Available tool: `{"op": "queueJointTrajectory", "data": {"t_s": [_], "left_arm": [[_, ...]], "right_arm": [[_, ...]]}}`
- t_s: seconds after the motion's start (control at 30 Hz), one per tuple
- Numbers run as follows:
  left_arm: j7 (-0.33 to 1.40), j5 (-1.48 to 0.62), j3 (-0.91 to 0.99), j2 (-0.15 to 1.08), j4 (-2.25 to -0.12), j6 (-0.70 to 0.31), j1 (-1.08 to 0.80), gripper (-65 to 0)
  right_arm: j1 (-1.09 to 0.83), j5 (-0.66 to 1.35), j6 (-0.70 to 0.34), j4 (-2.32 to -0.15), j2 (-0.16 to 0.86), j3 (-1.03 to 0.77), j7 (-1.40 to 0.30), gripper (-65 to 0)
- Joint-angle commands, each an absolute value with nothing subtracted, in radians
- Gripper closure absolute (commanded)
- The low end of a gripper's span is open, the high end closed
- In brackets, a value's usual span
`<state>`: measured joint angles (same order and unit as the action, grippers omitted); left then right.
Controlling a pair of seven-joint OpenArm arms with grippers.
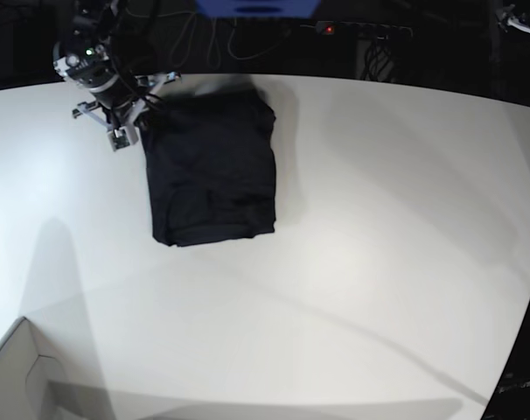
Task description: Layout the t-shirt on the table in an organized manner, then fold the t-shirt properly
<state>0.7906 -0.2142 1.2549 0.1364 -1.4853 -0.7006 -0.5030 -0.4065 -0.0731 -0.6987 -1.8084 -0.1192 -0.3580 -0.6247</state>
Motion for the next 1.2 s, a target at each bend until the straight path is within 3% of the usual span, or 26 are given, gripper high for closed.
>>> {"op": "queueJointTrajectory", "data": {"t_s": [0.0, 0.33, 0.47, 0.53, 0.73, 0.83, 1.03, 1.17], "left_arm": [[0.777, -0.223, 1.26, 0.156, -1.503, -0.698, -0.501, -54.4], [0.788, -0.223, 1.259, 0.157, -1.5, -0.698, -0.456, -54.3], [0.788, -0.223, 1.208, 0.156, -1.498, -0.698, -0.461, -51.6], [0.782, -0.223, 1.182, 0.151, -1.488, -0.698, -0.467, -44.3], [0.777, -0.223, 1.119, 0.148, -1.368, -0.698, -0.475, -0.7], [0.753, -0.223, 1.089, 0.145, -1.294, -0.698, -0.473, -2.2], [0.51, -0.219, 0.935, 0.111, -1.138, -0.698, -0.481, 0.0], [0.395, -0.133, 0.849, 0.108, -0.96, -0.698, -0.438, 0.0]], "right_arm": [[-0.41, -0.062, -0.698, -1.827, -0.12, -0.349, -0.613, 0.0], [-0.409, -0.067, -0.698, -1.831, -0.119, -0.358, -0.611, 0.0], [-0.409, -0.064, -0.698, -1.9, -0.139, -0.469, -0.616, 0.0], [-0.417, -0.065, -0.698, -1.939, -0.148, -0.516, -0.618, 0.0], [-0.501, -0.061, -0.698, -2.012, -0.157, -0.656, -0.616, 0.0], [-0.552, -0.008, -0.698, -2.005, -0.157, -0.723, -0.618, 0.0], [-0.642, 0.125, -0.698, -1.971, -0.157, -0.858, -0.613, 0.0], [-0.642, 0.13, -0.698, -1.816, -0.157, -0.869, -0.608, 0.0]]}}
